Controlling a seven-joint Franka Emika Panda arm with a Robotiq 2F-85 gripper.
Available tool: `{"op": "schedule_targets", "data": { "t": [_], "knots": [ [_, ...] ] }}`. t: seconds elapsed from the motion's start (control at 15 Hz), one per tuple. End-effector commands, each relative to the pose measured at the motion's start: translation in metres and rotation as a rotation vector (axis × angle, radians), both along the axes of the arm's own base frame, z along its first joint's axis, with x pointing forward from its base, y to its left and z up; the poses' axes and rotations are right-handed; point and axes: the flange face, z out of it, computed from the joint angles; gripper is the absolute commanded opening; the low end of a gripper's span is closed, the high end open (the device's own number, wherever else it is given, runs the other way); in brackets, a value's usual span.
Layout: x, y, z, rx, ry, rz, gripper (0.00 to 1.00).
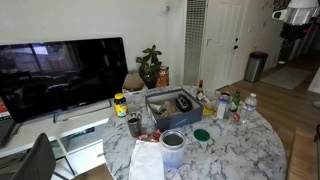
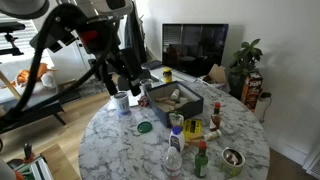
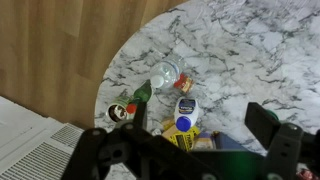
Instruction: Remove the silver cup from the plastic cup, pick up both the plastic cup and silver cup and put the in the box
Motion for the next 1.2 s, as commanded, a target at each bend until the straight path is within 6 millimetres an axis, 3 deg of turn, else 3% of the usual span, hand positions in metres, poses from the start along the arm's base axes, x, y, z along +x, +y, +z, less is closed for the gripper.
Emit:
{"op": "schedule_targets", "data": {
  "t": [0.0, 0.33, 0.4, 0.67, 1.07, 1.13],
  "knots": [
    [0.000, 0.000, 0.001, 0.000, 0.001, 0.000, 1.00],
    [0.000, 0.000, 0.001, 0.000, 0.001, 0.000, 1.00],
    [0.006, 0.019, -0.003, 0.013, 0.007, 0.043, 1.00],
    [0.018, 0.129, -0.019, 0.097, 0.048, 0.270, 1.00],
    [0.017, 0.301, -0.045, 0.178, 0.119, 0.610, 1.00],
    [0.010, 0.259, -0.032, 0.148, 0.088, 0.547, 1.00]
  ]
}}
